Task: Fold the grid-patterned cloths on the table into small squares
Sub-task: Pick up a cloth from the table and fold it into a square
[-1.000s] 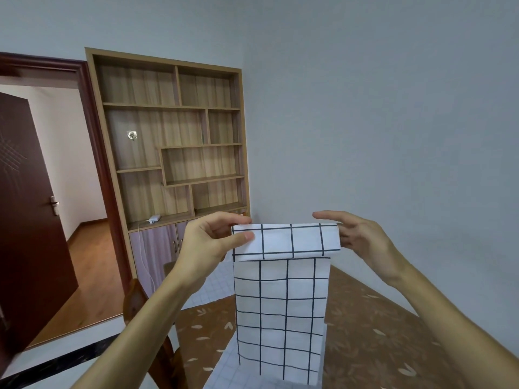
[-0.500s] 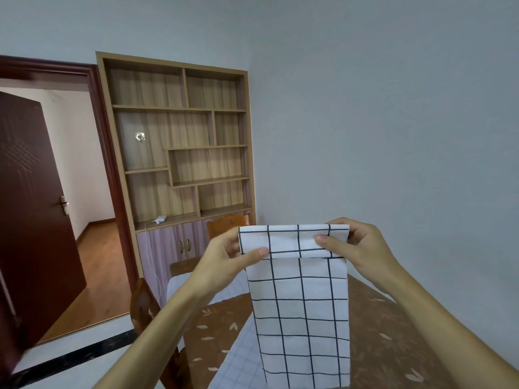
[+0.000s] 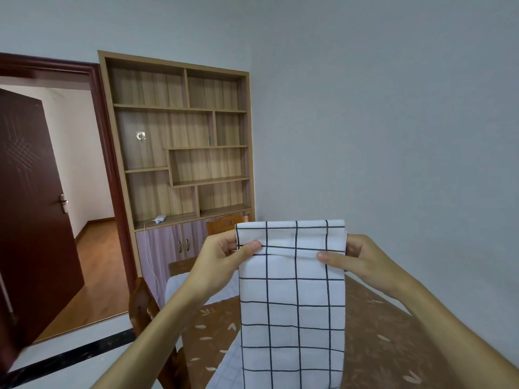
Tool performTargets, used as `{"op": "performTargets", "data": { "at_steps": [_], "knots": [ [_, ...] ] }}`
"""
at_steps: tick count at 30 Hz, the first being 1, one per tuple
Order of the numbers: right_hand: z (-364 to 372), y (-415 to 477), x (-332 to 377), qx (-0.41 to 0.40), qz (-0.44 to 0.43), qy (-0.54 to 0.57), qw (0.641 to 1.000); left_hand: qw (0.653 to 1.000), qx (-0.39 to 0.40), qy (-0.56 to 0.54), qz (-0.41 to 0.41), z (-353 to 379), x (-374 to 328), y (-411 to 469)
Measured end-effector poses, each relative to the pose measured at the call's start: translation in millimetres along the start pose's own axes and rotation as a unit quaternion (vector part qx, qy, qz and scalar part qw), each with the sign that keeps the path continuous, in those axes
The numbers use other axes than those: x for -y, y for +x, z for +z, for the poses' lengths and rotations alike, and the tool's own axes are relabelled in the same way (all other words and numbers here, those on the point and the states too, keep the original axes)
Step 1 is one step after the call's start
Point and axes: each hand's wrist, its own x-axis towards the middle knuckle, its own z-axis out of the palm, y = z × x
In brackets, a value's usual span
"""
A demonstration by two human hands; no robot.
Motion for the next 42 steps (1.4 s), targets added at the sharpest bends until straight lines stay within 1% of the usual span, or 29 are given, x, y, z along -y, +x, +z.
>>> {"op": "performTargets", "data": {
  "at_steps": [3, 5, 7, 9, 11, 13, 17, 24, 25, 27, 30, 32, 36, 38, 40, 42],
  "knots": [
    [0.9, 2.6, -1.4, -0.032, -0.024, -0.008, 0.999, 1.000, 0.005, -0.024, -0.017, -2.0, 2.2, -1.9],
    [0.9, 4.2, -5.8, -0.056, -0.045, -0.005, 0.997, 0.999, 0.024, -0.030, -0.030, -3.7, 3.8, -4.6],
    [0.9, 3.7, -5.6, -0.068, -0.045, 0.003, 0.997, 0.997, 0.053, -0.021, -0.043, -6.0, 5.5, -7.2],
    [-0.9, 1.6, -6.6, -0.060, -0.032, 0.003, 0.998, 0.996, 0.067, -0.011, -0.057, -8.2, 6.5, -9.1],
    [-1.4, 0.4, -5.4, -0.054, -0.025, 0.007, 0.998, 0.996, 0.058, -0.016, -0.062, -10.6, 7.8, -9.3],
    [-1.7, 0.3, -6.8, -0.065, -0.028, 0.007, 0.997, 0.996, 0.042, -0.030, -0.067, -13.3, 9.3, -8.7],
    [-1.2, 1.6, -6.6, -0.077, -0.031, -0.027, 0.996, 0.994, 0.014, -0.075, -0.073, -18.7, 12.7, -7.9],
    [-2.3, 5.5, -7.9, -0.079, -0.016, -0.006, 0.997, 0.987, -0.032, -0.118, -0.100, -17.6, 11.3, -3.8],
    [-2.7, 6.1, -7.2, -0.077, -0.009, 0.002, 0.997, 0.987, -0.042, -0.119, -0.098, -16.9, 11.1, -3.8],
    [-2.6, 6.5, -5.3, -0.073, 0.004, 0.041, 0.996, 0.991, -0.065, -0.090, -0.076, -15.1, 9.8, -4.7],
    [-0.3, 6.2, -4.6, -0.077, 0.005, 0.082, 0.994, 0.993, -0.089, -0.069, -0.048, -11.1, 9.2, -4.9],
    [1.4, 4.0, -4.7, -0.080, 0.000, 0.058, 0.995, 0.993, -0.089, -0.075, -0.034, -7.9, 8.2, -4.4],
    [4.5, 0.4, -5.0, -0.036, 0.027, -0.007, 0.999, 0.990, -0.094, -0.106, -0.011, -4.1, 9.3, -1.8],
    [7.6, -0.3, -8.5, -0.027, 0.035, 0.000, 0.999, 0.988, -0.096, -0.120, -0.003, -2.5, 7.5, -1.8],
    [8.9, -0.1, -13.6, -0.036, 0.030, 0.011, 0.999, 0.985, -0.099, -0.139, -0.002, -1.9, 4.2, -2.4],
    [9.0, 0.8, -16.1, -0.055, 0.019, 0.030, 0.998, 0.984, -0.085, -0.155, -0.018, -3.8, 4.7, -3.6]
  ]
}}
